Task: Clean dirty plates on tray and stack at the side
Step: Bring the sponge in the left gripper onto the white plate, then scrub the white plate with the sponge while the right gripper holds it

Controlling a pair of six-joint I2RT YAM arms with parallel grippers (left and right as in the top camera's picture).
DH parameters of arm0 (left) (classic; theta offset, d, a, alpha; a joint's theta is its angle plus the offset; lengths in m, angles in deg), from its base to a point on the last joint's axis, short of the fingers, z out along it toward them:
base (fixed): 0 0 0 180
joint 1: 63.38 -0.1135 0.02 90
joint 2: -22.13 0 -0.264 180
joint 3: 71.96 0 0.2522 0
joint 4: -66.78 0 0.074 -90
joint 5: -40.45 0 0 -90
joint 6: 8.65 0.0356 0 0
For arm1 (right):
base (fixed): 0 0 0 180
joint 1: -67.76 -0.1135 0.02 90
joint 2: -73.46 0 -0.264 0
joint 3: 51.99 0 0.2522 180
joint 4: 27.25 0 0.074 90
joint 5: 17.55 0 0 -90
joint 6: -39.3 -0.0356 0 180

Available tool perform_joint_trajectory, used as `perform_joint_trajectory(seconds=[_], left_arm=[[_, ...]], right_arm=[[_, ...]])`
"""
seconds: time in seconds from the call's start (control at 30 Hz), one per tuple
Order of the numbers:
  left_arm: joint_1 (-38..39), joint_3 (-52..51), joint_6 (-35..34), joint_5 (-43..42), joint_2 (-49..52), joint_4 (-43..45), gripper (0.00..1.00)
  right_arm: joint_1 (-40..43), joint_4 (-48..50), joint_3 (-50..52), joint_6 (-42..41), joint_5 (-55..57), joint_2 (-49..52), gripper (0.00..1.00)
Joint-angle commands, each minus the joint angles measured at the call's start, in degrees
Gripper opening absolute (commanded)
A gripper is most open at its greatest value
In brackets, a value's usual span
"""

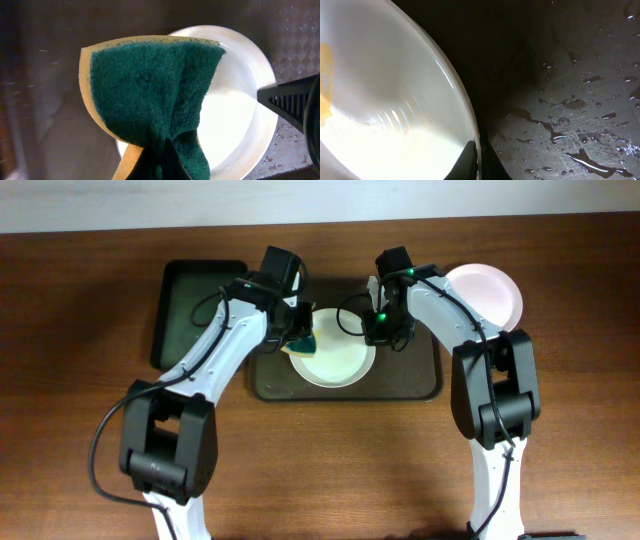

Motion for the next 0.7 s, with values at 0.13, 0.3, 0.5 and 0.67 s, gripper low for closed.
perform_joint_trajectory(seconds=[0.13, 0.3, 0.5, 0.67], left_arm=[[0.33, -0.09, 1.36, -11.87, 3.58, 4.85, 0.0], [0.33, -0.09, 1.33, -10.01, 5.57, 5.07, 0.0], [0.33, -0.09, 1.38, -15.78, 9.73, 5.95, 0.0], [0.72, -0.09, 3.74, -17.18, 9.92, 8.22, 0.0]], right_arm=[[-0.15, 1.31, 1.36, 5.53, -0.46, 0.87, 0.04], [-0.15, 1.4, 1.36, 5.53, -0.33, 0.87, 0.04], [-0.15, 1.36, 1.36, 5.53, -0.35, 0.87, 0.04], [-0.15, 1.36, 1.36, 5.51, -0.35, 0.87, 0.04]])
